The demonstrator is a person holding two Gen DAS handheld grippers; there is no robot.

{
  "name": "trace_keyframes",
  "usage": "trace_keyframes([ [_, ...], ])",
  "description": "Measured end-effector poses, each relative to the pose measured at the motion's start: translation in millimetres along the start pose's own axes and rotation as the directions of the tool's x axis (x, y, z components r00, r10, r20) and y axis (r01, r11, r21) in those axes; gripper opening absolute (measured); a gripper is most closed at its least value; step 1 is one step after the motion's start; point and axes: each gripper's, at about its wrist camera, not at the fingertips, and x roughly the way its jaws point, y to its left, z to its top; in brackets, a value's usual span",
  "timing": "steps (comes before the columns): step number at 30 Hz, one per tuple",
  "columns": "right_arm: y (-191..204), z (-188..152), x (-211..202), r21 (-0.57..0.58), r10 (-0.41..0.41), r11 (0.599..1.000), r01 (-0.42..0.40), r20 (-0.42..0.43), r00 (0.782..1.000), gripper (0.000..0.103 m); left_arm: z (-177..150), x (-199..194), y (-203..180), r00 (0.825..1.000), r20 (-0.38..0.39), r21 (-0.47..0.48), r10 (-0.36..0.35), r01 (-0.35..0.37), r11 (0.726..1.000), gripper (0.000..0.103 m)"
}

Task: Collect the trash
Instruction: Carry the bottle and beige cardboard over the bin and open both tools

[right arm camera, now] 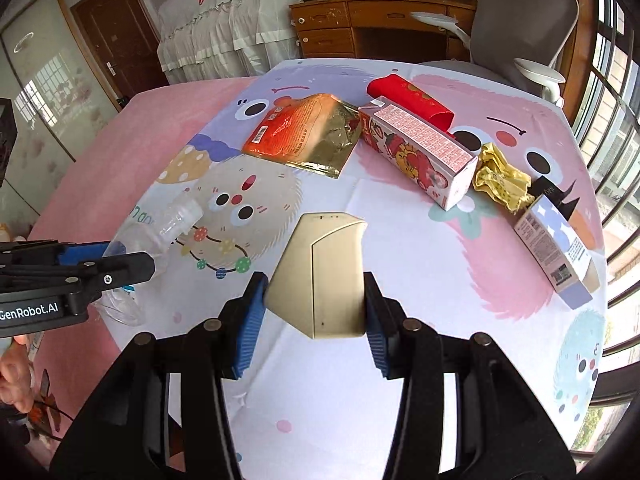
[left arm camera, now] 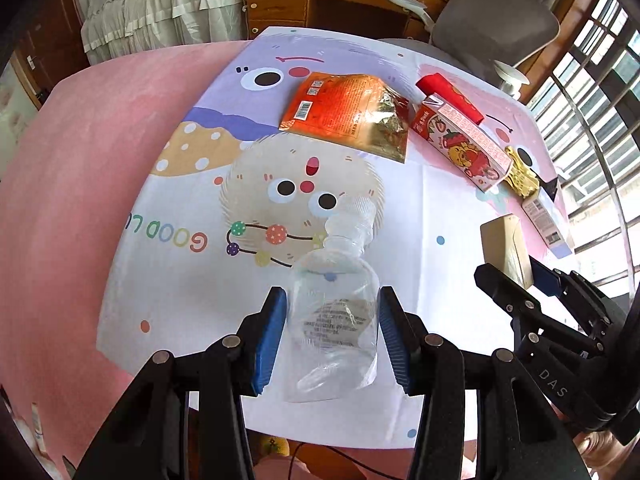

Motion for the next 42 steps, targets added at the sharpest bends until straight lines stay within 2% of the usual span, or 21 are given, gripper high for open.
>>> trace_keyframes([
  [5,26,-42,-41,0.085,-0.053,0.995,0.05,0.037,0.998,0.043,-35,-27,0,0.998,-0.001,0.156,-0.059,0.058,0.986,0.047],
  [8,48,-74,-63,0.151,-0.082,0.986,0.072,0.064,0.995,0.043,-60,-44,7,0.996,0.004,0.251,-0.087,0.083,0.964,0.047],
  [14,95,-141,-94,0.242,-0.126,0.964,0.105,0.07,0.99,0.043,-118,-70,25,0.988,-0.01,0.372,-0.151,0.144,0.917,0.047],
  [21,126,-215,-109,0.28,-0.134,0.951,0.132,-0.014,0.991,0.043,-192,-75,28,0.978,-0.094,0.46,-0.186,0.208,0.863,0.047],
  [27,124,-266,-97,0.326,-0.123,0.933,0.151,-0.105,0.987,0.043,-253,-56,19,0.961,-0.19,0.487,-0.199,0.268,0.831,0.047],
  [31,111,-300,-71,0.359,-0.095,0.921,0.149,-0.166,0.982,0.043,-288,-25,16,0.952,-0.25,0.469,-0.178,0.28,0.838,0.047],
  [34,96,-324,-40,0.371,-0.074,0.916,0.15,-0.211,0.975,0.043,-309,9,15,0.945,-0.288,0.443,-0.156,0.276,0.853,0.047],
  [42,63,-391,55,0.375,-0.049,0.911,0.173,-0.317,0.947,0.043,-336,123,21,0.938,-0.329,0.371,-0.108,0.234,0.899,0.048],
])
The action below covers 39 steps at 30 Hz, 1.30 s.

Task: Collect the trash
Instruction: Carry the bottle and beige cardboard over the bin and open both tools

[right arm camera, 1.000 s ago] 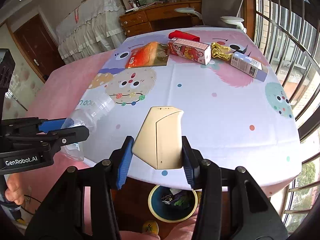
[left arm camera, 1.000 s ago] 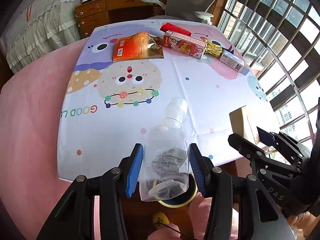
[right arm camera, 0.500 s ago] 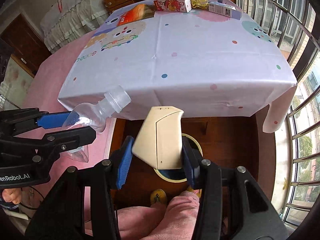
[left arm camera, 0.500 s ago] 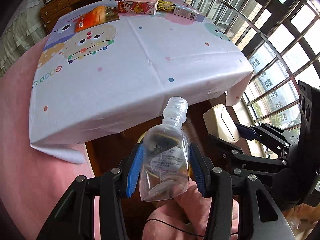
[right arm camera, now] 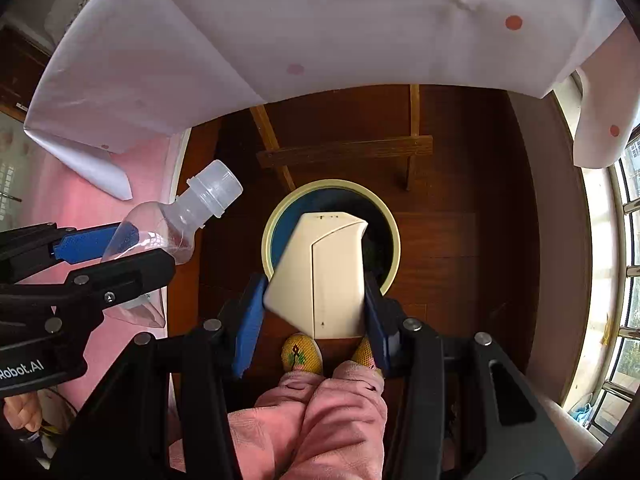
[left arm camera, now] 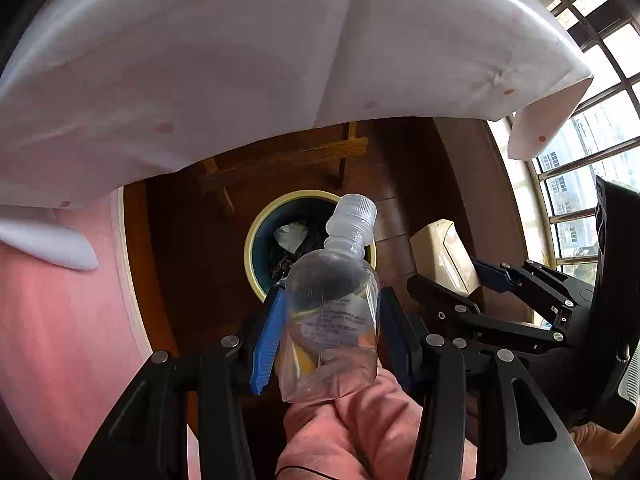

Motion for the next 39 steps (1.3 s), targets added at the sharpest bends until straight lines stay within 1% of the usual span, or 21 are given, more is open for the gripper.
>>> trace_keyframes([
  [4,-13,-2,51,0.003,-0.019,1.0,0.019,-0.037,0.999,0.043,9,51,15,1.0,-0.015,-0.045,0.008,-0.009,0.999,0.049],
  [7,-19,0,79,0.006,-0.024,1.0,0.024,-0.055,0.998,0.043,12,81,27,0.999,-0.046,-0.066,0.022,-0.025,0.997,0.05],
  [8,-20,1,86,0.004,-0.024,1.0,0.024,-0.058,0.998,0.043,12,89,30,0.998,-0.049,-0.07,0.027,-0.03,0.997,0.053],
  [9,-21,4,92,0.003,-0.023,1.0,0.023,-0.061,0.998,0.043,12,95,31,0.998,-0.051,-0.073,0.034,-0.038,0.997,0.061],
  [10,-21,5,97,0.002,-0.021,1.0,0.021,-0.062,0.998,0.043,13,100,34,0.998,-0.048,-0.077,0.046,-0.05,0.996,0.066],
  [11,-22,7,101,0.0,-0.02,1.0,0.02,-0.064,0.998,0.043,13,101,37,0.998,-0.042,-0.081,0.055,-0.058,0.995,0.075],
  [12,-22,10,106,-0.001,-0.019,1.0,0.019,-0.067,0.998,0.043,14,102,39,0.997,-0.035,-0.087,0.063,-0.066,0.994,0.078],
  [13,-21,10,109,-0.001,-0.016,1.0,0.016,-0.069,0.997,0.043,16,103,41,0.997,-0.032,-0.093,0.072,-0.075,0.993,0.078],
  [21,-15,23,125,0.01,0.015,1.0,-0.014,-0.085,0.996,0.043,17,90,56,0.992,0.011,-0.112,0.126,-0.124,0.986,0.079],
  [23,-11,28,127,0.01,0.027,1.0,-0.026,-0.092,0.995,0.048,17,84,59,0.991,0.02,-0.118,0.135,-0.131,0.984,0.08],
  [24,-8,29,127,0.007,0.023,1.0,-0.022,-0.088,0.996,0.056,18,82,61,0.99,0.025,-0.123,0.138,-0.134,0.983,0.08],
  [25,-6,31,127,0.003,0.021,1.0,-0.021,-0.084,0.996,0.058,19,80,63,0.99,0.028,-0.126,0.142,-0.137,0.982,0.08],
  [29,1,36,121,0.005,0.02,1.0,-0.019,-0.075,0.997,0.059,21,69,69,0.987,0.04,-0.143,0.157,-0.15,0.978,0.081],
  [34,7,42,101,0.011,0.013,1.0,-0.012,-0.068,0.998,0.059,24,44,74,0.985,0.06,-0.165,0.164,-0.152,0.974,0.081],
  [39,15,51,63,0.019,0.012,1.0,-0.012,-0.037,0.999,0.059,27,3,75,0.98,0.103,-0.177,0.17,-0.15,0.973,0.081],
])
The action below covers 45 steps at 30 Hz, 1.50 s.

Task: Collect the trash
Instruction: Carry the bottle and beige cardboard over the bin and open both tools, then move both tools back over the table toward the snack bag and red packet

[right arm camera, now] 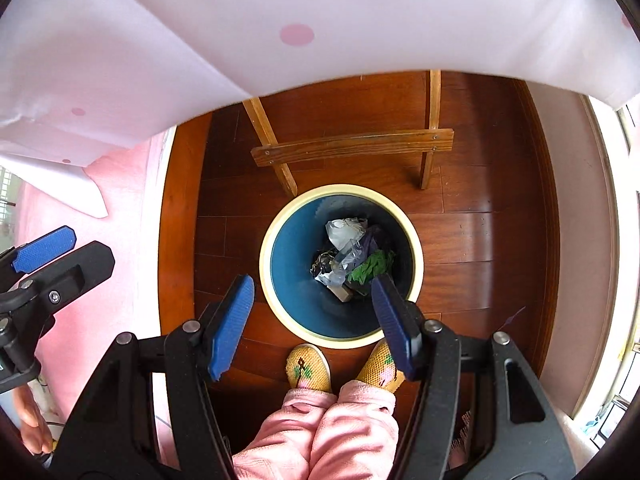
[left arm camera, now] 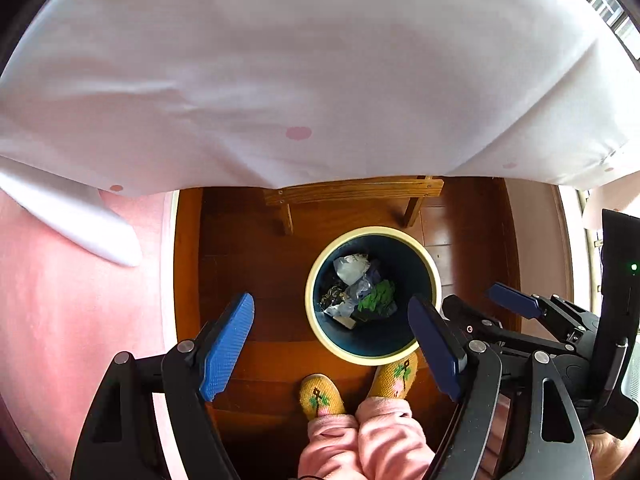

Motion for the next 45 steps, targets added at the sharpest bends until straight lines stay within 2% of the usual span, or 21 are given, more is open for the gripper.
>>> trace_keyframes([
  [11,31,26,-120,-0.042,0.03,0.999,-0.026,0.102,0.994,0.059,25,-115,0,0.993,0.115,-0.01,0.002,-0.001,1.0,0.081],
  [21,61,48,-229,-0.14,0.1,0.987,-0.075,0.182,0.978,0.059,37,-225,-13,0.968,0.252,0.022,0.014,-0.021,1.0,0.081],
  [26,74,64,-271,-0.19,0.134,0.977,-0.093,0.215,0.967,0.059,45,-267,-16,0.95,0.308,0.018,0.039,-0.047,0.999,0.081],
  [31,84,79,-297,-0.245,0.145,0.966,-0.085,0.235,0.961,0.059,57,-299,-15,0.929,0.368,-0.004,0.05,-0.052,0.999,0.081],
  [34,90,91,-307,-0.275,0.149,0.959,-0.075,0.26,0.954,0.059,66,-314,-16,0.921,0.386,-0.016,0.047,-0.045,0.999,0.081],
  [41,99,134,-326,-0.292,0.152,0.955,-0.056,0.317,0.936,0.059,92,-336,-18,0.902,0.427,-0.019,0.061,-0.058,0.998,0.081],
  [45,102,162,-330,-0.286,0.146,0.957,-0.046,0.341,0.929,0.059,117,-342,-11,0.89,0.45,-0.033,0.07,-0.062,0.998,0.081],
])
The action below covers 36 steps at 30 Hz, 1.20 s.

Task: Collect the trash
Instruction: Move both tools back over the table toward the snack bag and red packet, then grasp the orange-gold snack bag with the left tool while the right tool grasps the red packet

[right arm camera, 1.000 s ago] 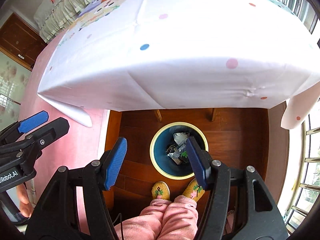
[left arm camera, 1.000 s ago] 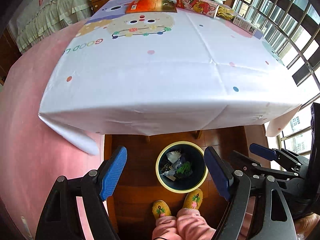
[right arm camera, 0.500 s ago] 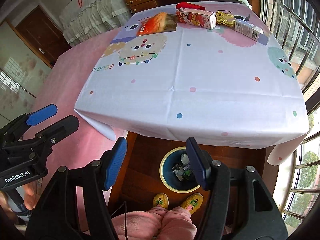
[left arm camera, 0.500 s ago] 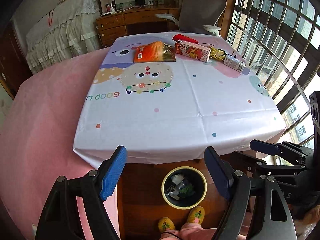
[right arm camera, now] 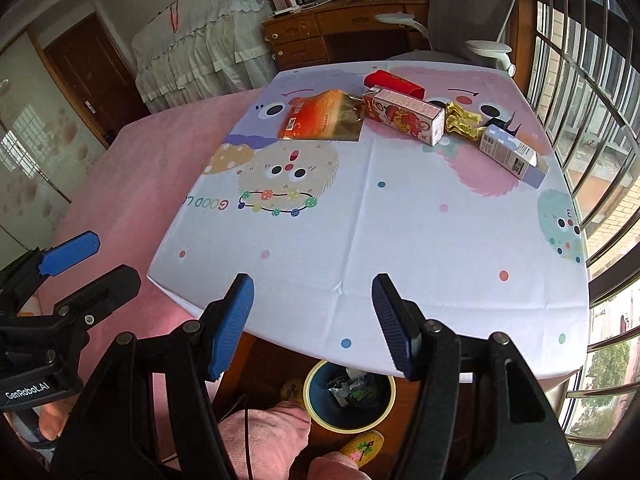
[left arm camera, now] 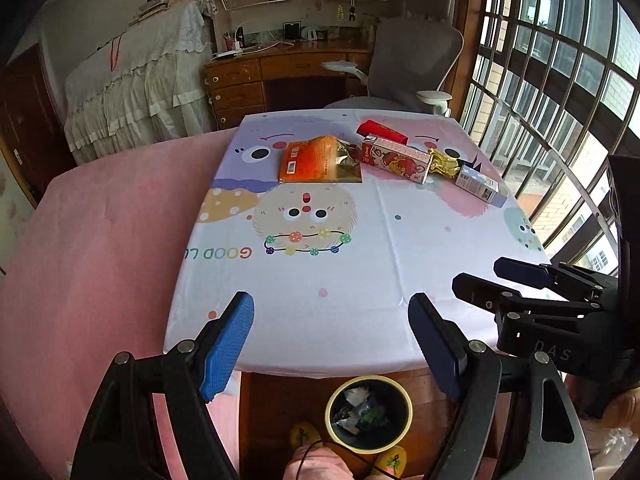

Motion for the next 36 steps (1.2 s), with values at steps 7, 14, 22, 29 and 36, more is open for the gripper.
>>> trace_keyframes([
  [7,-9,47,42,0.02,-0.056,0.998,0.056,-0.006,0.998,0.059,65,48,29,0.999,0.021,0.016,-0.037,0.037,0.999,0.081],
  [14,-13,108,102,0.156,-0.126,0.98,0.126,-0.014,0.992,0.059,154,139,72,0.985,-0.075,0.116,-0.157,0.165,0.98,0.081],
  [22,-8,171,180,0.265,-0.19,0.945,0.191,-0.031,0.981,0.059,249,266,119,0.931,-0.235,0.206,-0.28,0.329,0.922,0.081],
  [29,-16,202,240,0.333,-0.219,0.916,0.223,-0.049,0.975,0.058,305,367,121,0.874,-0.352,0.319,-0.336,0.45,0.834,0.081],
  [36,-42,209,277,0.402,-0.264,0.874,0.272,-0.077,0.961,0.058,325,438,85,0.839,-0.444,0.443,-0.315,0.511,0.737,0.081],
])
